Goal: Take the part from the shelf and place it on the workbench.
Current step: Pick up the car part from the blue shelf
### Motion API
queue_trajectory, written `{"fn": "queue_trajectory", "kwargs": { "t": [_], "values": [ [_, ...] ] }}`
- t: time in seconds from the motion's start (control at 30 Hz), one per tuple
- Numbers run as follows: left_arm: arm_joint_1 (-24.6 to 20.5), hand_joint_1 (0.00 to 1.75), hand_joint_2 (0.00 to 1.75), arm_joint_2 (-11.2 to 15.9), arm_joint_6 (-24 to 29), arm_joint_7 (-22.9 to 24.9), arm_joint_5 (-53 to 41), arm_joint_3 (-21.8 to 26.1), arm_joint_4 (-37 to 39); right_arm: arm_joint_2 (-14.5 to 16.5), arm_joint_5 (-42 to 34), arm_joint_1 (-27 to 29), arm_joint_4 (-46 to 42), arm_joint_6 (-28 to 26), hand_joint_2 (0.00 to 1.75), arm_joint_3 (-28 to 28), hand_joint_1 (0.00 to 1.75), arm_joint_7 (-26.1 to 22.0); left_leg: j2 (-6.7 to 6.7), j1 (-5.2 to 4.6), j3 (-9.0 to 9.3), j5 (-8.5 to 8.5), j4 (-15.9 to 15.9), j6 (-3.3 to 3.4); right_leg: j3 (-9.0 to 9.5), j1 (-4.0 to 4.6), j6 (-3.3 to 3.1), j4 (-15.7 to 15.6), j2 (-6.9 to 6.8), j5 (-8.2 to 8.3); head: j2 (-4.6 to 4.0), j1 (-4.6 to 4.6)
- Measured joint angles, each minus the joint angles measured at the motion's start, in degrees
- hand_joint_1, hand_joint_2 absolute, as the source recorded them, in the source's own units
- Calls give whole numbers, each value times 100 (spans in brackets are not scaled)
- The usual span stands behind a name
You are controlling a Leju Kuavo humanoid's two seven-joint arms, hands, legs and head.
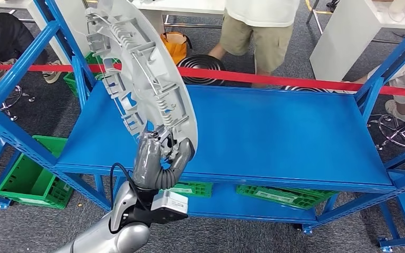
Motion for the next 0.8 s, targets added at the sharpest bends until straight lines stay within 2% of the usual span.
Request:
{"fn": "queue_trajectory", "kwargs": {
  "t": [0.27, 0.43, 0.7, 0.8],
  "values": [
    [7, 175, 175, -22, 0, 69, 41, 78, -101, -4, -29, -2, 0, 2, 175, 38, 0, -21, -2, 0, 1, 0, 0, 0, 1, 0, 0, 0, 0, 0, 0, 1],
    [6, 175, 175, -17, 0, -26, 418, 75, -160, -4, -54, -8, 0, 2, 175, 96, 0, -32, -3, 0, 0, 0, 0, 0, 1, 0, 0, 0, 0, 0, 0, 1],
    [6, 175, 175, 2, -82, -907, 2036, 46, -286, -5, -52, -25, 0, 3, 175, 161, 0, -85, -5, 0, 0, 0, 0, 0, 0, 0, 0, 0, 0, 0, 0, 0],
    [7, 175, 175, 17, -462, -1630, 3358, 34, -389, -9, -52, -34, 0, 8, 175, 185, 0, -86, -4, 0, 0, 0, 0, 0, 1, 0, 0, 0, -1, 0, 0, 0]
  ]
}}
